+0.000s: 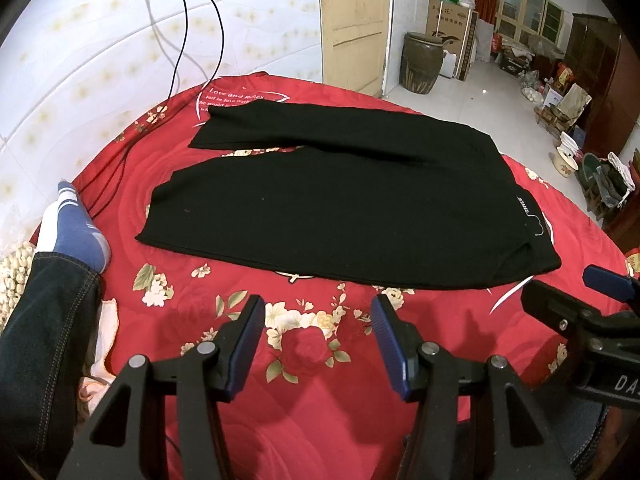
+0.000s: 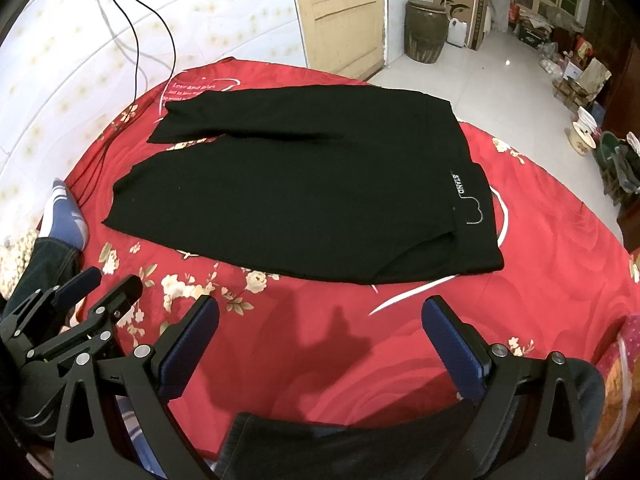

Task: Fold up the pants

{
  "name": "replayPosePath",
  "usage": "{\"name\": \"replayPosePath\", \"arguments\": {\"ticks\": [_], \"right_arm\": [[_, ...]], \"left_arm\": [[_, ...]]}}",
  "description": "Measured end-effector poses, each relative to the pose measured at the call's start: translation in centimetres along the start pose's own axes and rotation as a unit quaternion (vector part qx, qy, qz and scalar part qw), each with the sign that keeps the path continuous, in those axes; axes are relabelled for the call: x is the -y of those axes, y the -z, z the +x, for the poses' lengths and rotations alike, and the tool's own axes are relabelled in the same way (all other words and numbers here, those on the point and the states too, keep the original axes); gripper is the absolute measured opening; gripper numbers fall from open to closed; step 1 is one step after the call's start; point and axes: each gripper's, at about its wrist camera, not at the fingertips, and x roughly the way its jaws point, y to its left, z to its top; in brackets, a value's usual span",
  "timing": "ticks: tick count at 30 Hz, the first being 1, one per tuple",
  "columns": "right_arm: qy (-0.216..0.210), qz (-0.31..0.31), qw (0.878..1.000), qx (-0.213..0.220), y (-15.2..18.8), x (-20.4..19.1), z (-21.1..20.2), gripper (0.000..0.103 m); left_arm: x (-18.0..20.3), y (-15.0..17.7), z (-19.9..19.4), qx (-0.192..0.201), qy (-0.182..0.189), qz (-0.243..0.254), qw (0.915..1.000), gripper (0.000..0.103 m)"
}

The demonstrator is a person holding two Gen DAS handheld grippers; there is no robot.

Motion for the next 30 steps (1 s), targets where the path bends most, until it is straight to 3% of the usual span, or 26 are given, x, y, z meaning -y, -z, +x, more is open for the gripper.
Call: {"name": "replayPosePath", "arguments": {"ticks": [30], "right_arm": [[-0.001,0.001,1.0,-0.002,0.09,0.09,0.35,0.101]], "left_arm": [[0.14,0.19,0.43,-0.004,0.004,-0.003,1.0,0.058]]}}
